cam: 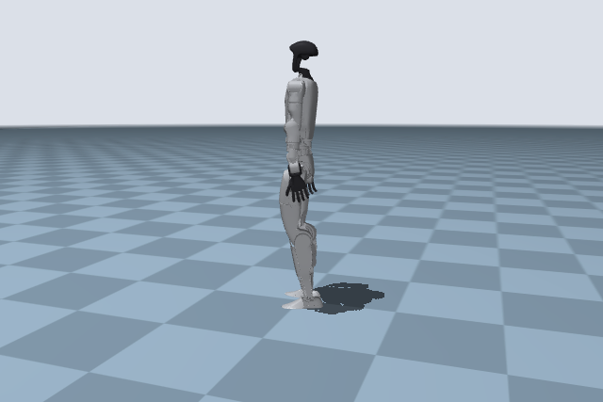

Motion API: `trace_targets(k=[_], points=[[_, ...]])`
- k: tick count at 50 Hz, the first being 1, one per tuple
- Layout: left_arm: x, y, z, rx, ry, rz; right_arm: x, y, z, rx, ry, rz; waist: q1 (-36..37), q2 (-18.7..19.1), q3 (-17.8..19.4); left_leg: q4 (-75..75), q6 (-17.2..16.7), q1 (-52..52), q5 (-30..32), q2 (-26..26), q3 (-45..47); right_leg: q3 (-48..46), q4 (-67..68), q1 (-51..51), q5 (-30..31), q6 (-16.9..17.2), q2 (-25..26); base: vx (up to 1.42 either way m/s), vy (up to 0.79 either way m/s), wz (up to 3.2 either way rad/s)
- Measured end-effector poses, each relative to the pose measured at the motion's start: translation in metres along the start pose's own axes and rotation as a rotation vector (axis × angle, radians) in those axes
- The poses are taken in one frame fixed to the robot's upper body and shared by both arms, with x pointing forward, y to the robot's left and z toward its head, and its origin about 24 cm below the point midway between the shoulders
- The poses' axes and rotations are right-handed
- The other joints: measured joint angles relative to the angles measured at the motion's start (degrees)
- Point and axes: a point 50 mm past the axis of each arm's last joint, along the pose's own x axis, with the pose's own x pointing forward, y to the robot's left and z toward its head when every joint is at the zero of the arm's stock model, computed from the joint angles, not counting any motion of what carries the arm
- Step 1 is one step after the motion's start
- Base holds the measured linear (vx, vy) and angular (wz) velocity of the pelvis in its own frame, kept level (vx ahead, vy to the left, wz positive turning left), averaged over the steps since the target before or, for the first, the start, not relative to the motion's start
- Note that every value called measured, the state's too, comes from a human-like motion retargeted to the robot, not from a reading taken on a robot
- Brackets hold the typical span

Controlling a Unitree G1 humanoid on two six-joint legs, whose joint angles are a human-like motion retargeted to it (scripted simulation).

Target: Upper body actions

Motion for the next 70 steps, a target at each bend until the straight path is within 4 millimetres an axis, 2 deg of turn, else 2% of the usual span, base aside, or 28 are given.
trace_targets(k=[70], points=[[0.0006, -0.0015, -0.0022, 0.0, 0.002, -0.008, 0.0, -0.0003, -0.0011, -0.02, 0.003, 0.004, -0.34, 0.08, -0.12, 0.02, -0.18, -0.18, -0.21, 0.2, 0.12, 0.59, 0.08, -0.32, 0.1, -0.17, 0.01, 0.0, 0.0, 0.0]])
